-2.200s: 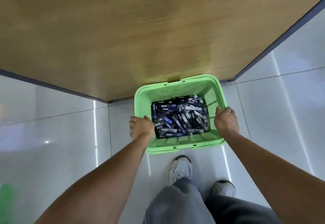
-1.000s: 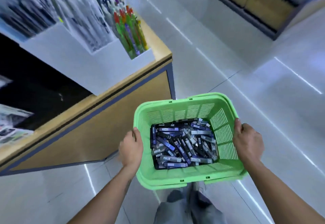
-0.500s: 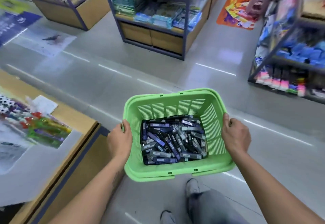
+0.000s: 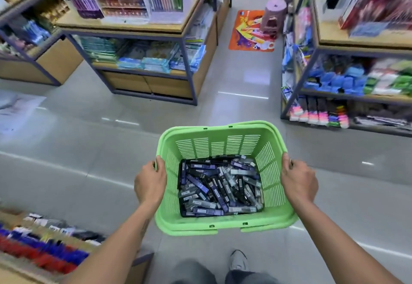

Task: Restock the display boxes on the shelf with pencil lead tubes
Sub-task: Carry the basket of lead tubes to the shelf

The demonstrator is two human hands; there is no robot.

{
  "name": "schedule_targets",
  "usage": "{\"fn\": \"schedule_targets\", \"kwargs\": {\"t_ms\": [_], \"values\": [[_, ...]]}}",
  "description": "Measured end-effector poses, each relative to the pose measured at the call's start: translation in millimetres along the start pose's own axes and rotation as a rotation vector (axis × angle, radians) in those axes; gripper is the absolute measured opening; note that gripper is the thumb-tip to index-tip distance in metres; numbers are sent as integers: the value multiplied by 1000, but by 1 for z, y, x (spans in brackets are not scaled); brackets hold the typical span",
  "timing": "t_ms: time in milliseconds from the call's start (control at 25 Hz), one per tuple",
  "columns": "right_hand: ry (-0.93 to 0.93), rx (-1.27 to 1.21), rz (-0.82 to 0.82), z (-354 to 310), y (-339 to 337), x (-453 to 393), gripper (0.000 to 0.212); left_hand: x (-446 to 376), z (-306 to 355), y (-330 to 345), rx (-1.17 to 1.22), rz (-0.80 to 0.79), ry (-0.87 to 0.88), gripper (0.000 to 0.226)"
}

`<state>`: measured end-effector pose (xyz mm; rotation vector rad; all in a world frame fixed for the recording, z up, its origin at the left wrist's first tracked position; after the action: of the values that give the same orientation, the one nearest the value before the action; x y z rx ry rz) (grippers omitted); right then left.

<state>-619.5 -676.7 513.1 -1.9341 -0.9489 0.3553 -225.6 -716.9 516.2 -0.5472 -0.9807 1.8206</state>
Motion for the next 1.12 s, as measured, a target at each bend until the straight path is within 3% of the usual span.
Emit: {"fn": "schedule_targets", "kwargs": {"t_ms": [240, 680, 1120], "values": [[79, 82, 21, -52, -2, -114, 63, -114, 102, 48, -42, -27, 76, 56], [240, 54, 157, -193, 40, -339, 65, -399, 307, 156, -103, -166, 260, 52], [268, 35, 136, -299, 60, -655, 63, -609, 539, 291, -130, -140, 262, 53]]}}
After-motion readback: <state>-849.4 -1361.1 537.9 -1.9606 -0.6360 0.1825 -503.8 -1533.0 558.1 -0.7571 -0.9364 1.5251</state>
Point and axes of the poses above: each hand's wrist, its own x-axis away from the middle knuckle, its own y-axis out of the palm, z = x × y, the point moved 5 cm from there along -x, towards the middle knuckle
